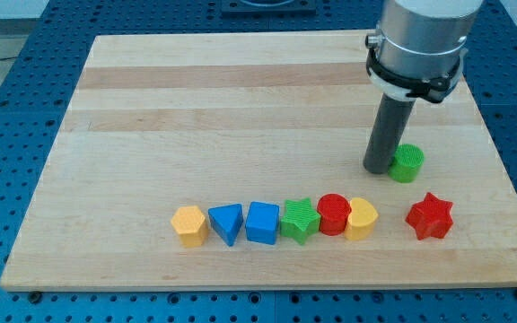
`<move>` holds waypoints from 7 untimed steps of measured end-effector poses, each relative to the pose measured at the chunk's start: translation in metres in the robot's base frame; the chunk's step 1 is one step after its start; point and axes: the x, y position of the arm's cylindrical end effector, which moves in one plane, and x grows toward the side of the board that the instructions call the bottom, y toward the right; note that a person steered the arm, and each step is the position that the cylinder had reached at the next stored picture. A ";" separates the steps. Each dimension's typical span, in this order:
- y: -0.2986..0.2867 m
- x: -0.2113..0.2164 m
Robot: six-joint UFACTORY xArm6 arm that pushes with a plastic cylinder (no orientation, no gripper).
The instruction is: Point your arm to the bottom center
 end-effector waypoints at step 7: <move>-0.363 0.119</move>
